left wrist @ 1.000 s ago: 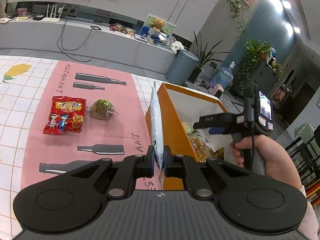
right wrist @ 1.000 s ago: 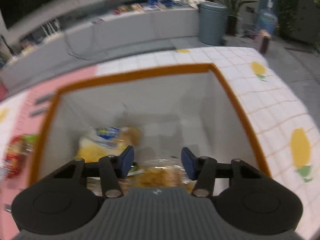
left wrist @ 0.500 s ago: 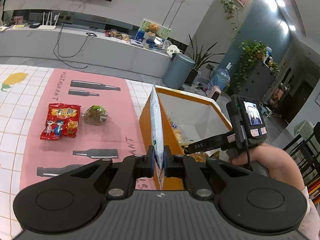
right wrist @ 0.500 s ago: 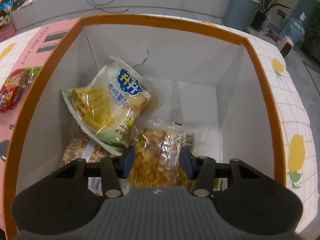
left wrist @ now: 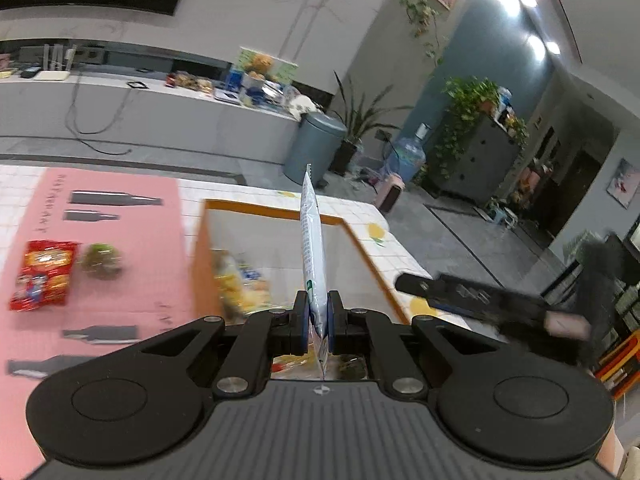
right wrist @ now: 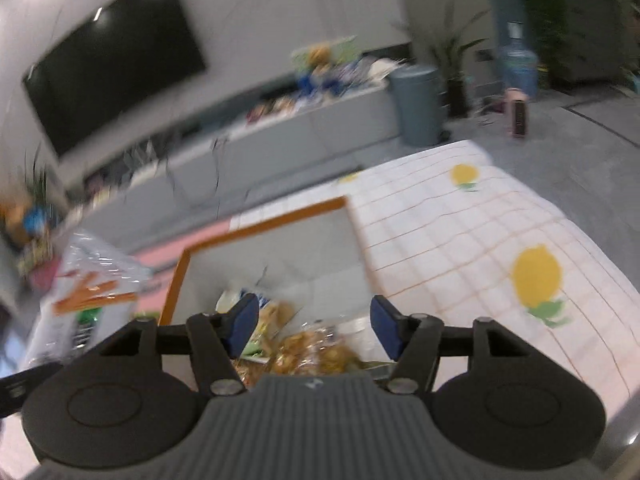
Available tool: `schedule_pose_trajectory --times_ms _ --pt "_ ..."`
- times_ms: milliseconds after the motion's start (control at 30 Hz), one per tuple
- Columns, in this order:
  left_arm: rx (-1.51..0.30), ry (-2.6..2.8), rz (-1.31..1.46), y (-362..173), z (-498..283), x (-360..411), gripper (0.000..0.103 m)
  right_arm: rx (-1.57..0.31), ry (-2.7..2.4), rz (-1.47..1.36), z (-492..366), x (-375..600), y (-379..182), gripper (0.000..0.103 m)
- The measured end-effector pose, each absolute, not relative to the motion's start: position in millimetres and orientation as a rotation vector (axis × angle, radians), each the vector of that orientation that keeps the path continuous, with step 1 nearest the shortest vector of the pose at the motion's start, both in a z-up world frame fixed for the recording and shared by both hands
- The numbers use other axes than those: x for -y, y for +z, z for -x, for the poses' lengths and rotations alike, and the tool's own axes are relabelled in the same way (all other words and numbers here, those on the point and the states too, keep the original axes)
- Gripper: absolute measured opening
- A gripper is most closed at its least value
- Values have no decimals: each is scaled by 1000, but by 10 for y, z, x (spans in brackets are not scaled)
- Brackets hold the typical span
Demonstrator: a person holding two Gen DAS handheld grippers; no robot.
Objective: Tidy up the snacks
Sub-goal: 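Carry the clear stick bag into the box and open the left gripper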
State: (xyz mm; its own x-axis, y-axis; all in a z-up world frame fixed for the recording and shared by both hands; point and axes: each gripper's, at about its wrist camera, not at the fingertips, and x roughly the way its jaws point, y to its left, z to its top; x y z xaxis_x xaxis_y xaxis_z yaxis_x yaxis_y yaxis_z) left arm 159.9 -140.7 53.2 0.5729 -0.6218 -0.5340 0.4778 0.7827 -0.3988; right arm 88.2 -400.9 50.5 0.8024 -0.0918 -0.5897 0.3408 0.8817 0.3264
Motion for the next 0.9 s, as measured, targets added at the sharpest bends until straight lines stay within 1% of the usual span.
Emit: schedule_pose_trajectory --times_ms 233,333,433,500,567,600,633,667,700,733,767,800,900 --pt "-783 -639 150 313 -2178 2260 8 -562 -352 -557 -573 4432 406 62" --pt "-850 -614 131 100 -2429 2426 8 -553 -350 -584 -511 4486 380 62" --pt "-930 -590 177 -138 -2654 2462 8 -530 -274 -641 -549 4484 355 62" --pt "-944 -614 208 -248 -2738 2462 8 -543 -206 -680 -569 4472 339 62" --pt "-976 -644 224 -322 -2815 2488 9 -547 -190 -650 -608 4385 368 62" --pt "-1007 -660 241 -373 -2885 2495 12 -552 -187 -632 -626 4352 383 62" --pt "-1040 -672 258 -417 -2949 2492 19 -555 -185 -617 -644 4319 396 62" --pt "-1078 -667 259 -460 -3011 2496 49 -555 -183 -614 -652 4300 406 62" --pt "-1112 -648 249 -483 -3068 2493 82 -555 -181 -614 -652 4292 410 62" --pt "-1120 -615 230 -492 -3088 2479 84 -555 -182 -615 -644 4274 416 62" --pt "-1094 -581 205 -478 -3078 2430 77 -555 -186 -613 -639 4262 421 62" --pt "-1065 -572 187 -447 -3048 2379 73 -556 -192 -608 -649 4256 411 62" --pt "-1012 -643 200 -332 -2923 2200 73 -564 -220 -591 -665 4246 410 62"
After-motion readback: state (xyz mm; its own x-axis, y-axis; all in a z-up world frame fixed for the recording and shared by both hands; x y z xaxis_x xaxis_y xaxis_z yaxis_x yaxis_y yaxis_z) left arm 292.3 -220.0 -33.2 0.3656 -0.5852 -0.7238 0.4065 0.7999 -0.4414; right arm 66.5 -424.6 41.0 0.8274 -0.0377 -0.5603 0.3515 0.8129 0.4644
